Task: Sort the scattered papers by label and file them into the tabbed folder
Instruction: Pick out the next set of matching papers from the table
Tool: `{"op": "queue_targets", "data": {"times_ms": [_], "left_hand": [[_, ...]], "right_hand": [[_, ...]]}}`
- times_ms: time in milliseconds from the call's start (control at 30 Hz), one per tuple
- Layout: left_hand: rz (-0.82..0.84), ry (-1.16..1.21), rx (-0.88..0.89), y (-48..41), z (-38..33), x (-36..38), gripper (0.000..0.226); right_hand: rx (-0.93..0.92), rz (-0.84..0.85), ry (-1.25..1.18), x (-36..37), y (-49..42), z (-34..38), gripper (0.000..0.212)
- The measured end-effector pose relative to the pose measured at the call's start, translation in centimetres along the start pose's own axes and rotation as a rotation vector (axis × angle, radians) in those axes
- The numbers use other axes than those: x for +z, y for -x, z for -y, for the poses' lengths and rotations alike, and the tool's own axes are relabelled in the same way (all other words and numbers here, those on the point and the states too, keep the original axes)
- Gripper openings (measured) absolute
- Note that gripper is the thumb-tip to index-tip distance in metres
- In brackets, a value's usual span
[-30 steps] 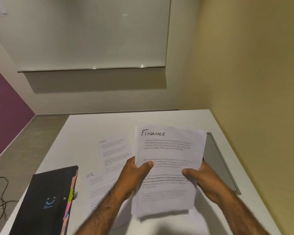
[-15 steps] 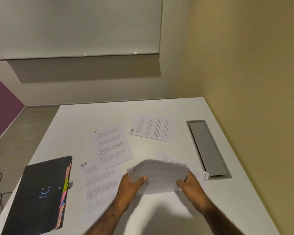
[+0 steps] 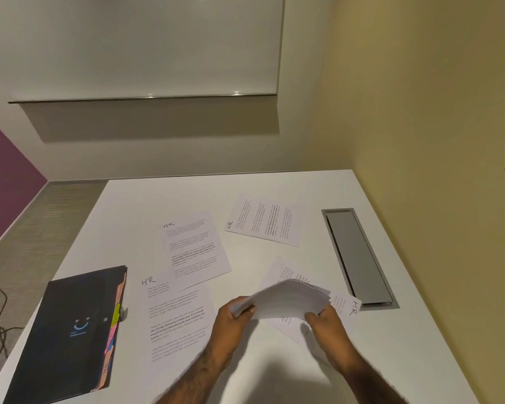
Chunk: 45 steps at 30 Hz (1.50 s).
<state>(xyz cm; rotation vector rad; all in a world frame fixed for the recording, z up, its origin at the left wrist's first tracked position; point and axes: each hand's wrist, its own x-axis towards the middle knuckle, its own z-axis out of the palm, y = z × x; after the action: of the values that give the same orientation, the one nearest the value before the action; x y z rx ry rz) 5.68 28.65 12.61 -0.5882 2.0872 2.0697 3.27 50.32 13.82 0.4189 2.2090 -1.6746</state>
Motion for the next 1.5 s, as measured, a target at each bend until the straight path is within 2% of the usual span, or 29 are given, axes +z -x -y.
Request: {"op": "queue_targets", "data": {"times_ms": [67, 133, 233, 367, 567, 700, 900, 1100, 1400, 1500], "left_hand": [[0.017, -0.002, -0.013, 0.0, 0.1, 0.0, 0.018], [0.032, 0.0, -0.007, -0.2, 0.4, -0.2, 0.029], [0.004, -0.008, 0.0, -0.2, 0.4, -0.4, 0.02], [-0.008, -0.022, 0.006, -0.5, 0.3, -0.6, 0.021], [-0.046, -0.114, 0.021, 0.1, 0.8, -1.0, 0.018], [-0.039, -0.097, 0.068, 0.5, -2.2, -1.8, 0.014], [-0.043, 0.018, 0.108, 1.0, -6.3, -4.0, 0.014], [-0.091, -0.045, 0.17, 2.9, -6.6, -5.1, 0.011], [-0.281, 0.176, 0.008, 4.9, -3.6, -11.9, 0.02], [-0.306, 0.029, -0.077, 4.6, -2.1, -17.0, 0.031]], "right_hand": [[0.009, -0.015, -0.057, 0.2, 0.1, 0.1, 0.043], [0.017, -0.021, -0.095, 0.2, 0.1, 0.1, 0.04], [0.011, -0.03, -0.122, 0.3, -0.1, -0.2, 0.038], [0.001, -0.047, -0.143, 0.1, -0.2, 0.1, 0.033], [-0.018, -0.025, -0.083, 0.4, -0.4, 0.2, 0.029], [-0.057, 0.026, -0.106, -0.1, 0.2, 2.3, 0.03], [-0.047, 0.227, -0.198, 0.6, -0.1, 4.3, 0.034], [-0.081, 0.258, -0.224, 2.8, 0.2, 4.2, 0.031], [-0.023, 0.405, -0.189, 8.9, 1.2, 4.2, 0.022], [0.0, 0.399, -0.181, 12.7, 1.6, 4.4, 0.02]]}}
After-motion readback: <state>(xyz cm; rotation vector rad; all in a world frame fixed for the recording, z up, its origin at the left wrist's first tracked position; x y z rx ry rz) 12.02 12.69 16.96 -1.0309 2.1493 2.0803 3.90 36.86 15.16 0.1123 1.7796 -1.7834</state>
